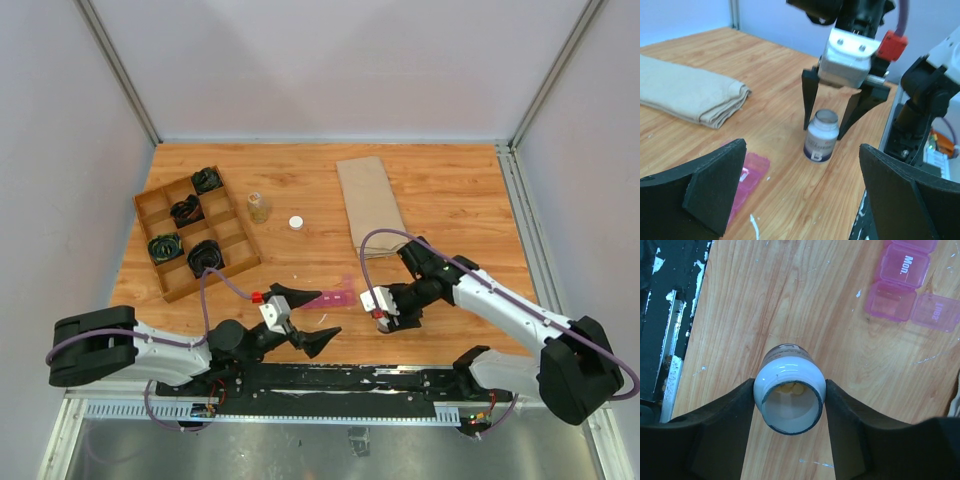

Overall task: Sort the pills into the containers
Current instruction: Pour the pill into the pill container.

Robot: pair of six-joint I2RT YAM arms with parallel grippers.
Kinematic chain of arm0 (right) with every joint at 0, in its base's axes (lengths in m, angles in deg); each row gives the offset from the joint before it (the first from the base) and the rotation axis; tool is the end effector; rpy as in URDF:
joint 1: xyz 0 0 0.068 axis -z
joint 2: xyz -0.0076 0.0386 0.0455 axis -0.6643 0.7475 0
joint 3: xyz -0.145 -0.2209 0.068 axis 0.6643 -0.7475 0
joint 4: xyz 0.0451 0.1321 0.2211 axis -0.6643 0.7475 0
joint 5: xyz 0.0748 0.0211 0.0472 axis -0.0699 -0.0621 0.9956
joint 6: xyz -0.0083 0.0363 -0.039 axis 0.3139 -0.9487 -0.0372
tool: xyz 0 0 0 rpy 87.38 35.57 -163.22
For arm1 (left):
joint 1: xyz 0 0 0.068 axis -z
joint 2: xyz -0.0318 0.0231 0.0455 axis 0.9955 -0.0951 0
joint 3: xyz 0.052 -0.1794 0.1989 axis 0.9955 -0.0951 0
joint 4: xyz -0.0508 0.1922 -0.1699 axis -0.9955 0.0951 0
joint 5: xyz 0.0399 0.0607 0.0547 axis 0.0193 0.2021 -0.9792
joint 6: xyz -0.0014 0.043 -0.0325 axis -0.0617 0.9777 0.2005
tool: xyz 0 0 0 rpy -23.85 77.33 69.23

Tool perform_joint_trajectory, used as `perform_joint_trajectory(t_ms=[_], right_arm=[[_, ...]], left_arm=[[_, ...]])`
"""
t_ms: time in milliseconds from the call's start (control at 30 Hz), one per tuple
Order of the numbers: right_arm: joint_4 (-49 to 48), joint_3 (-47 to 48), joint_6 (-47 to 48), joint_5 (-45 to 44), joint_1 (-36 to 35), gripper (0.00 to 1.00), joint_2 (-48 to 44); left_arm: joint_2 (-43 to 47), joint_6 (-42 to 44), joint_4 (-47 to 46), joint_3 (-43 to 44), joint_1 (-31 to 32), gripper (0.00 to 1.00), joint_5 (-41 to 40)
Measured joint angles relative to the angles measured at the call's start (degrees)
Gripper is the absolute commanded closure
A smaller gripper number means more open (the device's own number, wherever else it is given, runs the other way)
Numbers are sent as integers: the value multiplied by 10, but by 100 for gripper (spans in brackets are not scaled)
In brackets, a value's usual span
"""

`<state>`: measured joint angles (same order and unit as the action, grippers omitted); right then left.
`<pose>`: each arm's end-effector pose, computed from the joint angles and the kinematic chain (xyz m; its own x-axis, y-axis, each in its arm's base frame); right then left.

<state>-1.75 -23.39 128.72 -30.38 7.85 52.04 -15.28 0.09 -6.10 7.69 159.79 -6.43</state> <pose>0.1539 0.1281 0.1990 0.3179 -0.6960 -0.6439 -0.9447 -0.2902 -0.1527 0.0533 -0.1658 0.1773 -0.0043 -0.1997 -0.9798 0.8677 0.4863 -0.1029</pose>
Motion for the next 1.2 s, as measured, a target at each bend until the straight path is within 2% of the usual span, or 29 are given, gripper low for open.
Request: perform_joint_trajectory(t_ms=[133, 233, 467, 667, 900, 1200], right_arm=[[5, 9, -10, -2, 0, 64, 1], [14, 24, -16, 2, 0, 71, 0], [49, 89, -64, 52, 11, 77, -26], [58, 152, -134, 158, 57, 81, -69], [6, 163, -274, 271, 110, 83, -80], [-100, 127, -428, 317, 111, 83, -67]], left_arm=[[21, -2, -31, 0, 0, 1, 9], [42, 5, -40, 0, 0, 1, 27], [45, 92, -64, 0, 0, 1, 98], [8, 190, -73, 4, 0, 1, 124], [-108, 239, -137, 43, 0, 1, 86], [-229, 251, -138, 135, 1, 4, 32]])
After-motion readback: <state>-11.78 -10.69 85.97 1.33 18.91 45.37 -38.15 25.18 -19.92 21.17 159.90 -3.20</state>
